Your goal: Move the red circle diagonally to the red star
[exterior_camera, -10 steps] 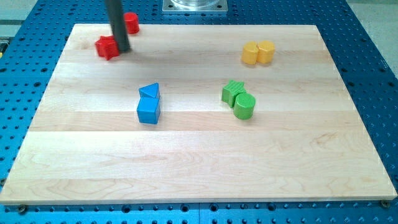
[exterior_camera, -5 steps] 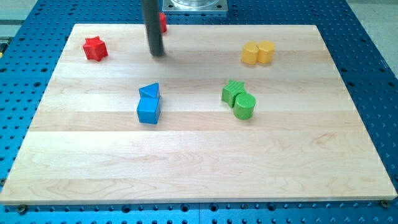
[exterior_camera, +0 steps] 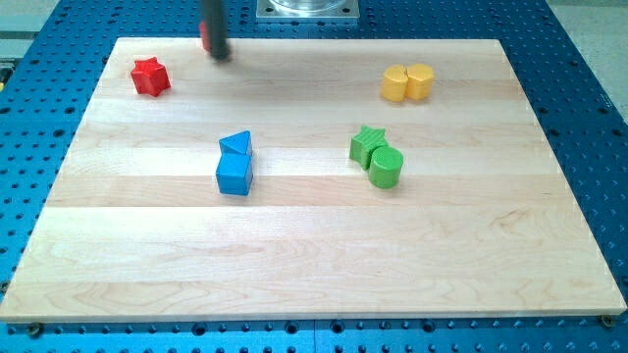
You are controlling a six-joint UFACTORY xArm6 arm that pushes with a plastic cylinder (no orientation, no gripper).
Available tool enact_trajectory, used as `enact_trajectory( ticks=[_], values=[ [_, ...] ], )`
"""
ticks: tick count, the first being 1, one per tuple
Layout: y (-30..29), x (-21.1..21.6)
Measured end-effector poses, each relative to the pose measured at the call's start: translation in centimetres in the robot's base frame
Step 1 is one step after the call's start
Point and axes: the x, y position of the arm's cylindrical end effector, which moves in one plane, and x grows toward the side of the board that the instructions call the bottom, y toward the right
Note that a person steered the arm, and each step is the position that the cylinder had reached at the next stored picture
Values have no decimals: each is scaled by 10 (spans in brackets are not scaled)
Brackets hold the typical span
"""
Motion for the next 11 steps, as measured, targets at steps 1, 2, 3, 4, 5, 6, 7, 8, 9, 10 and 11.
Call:
enact_trajectory(
  ticks=[1, 2, 3, 4, 5, 6, 7, 8, 9, 10, 11],
  values=[
    [-40, -28],
    [-36, -55],
    [-9, -55],
    [29, -51],
    [68, 23],
    [82, 47],
    [82, 58],
    [82, 69],
    [83, 65],
    [124, 62],
    [222, 66]
  ],
)
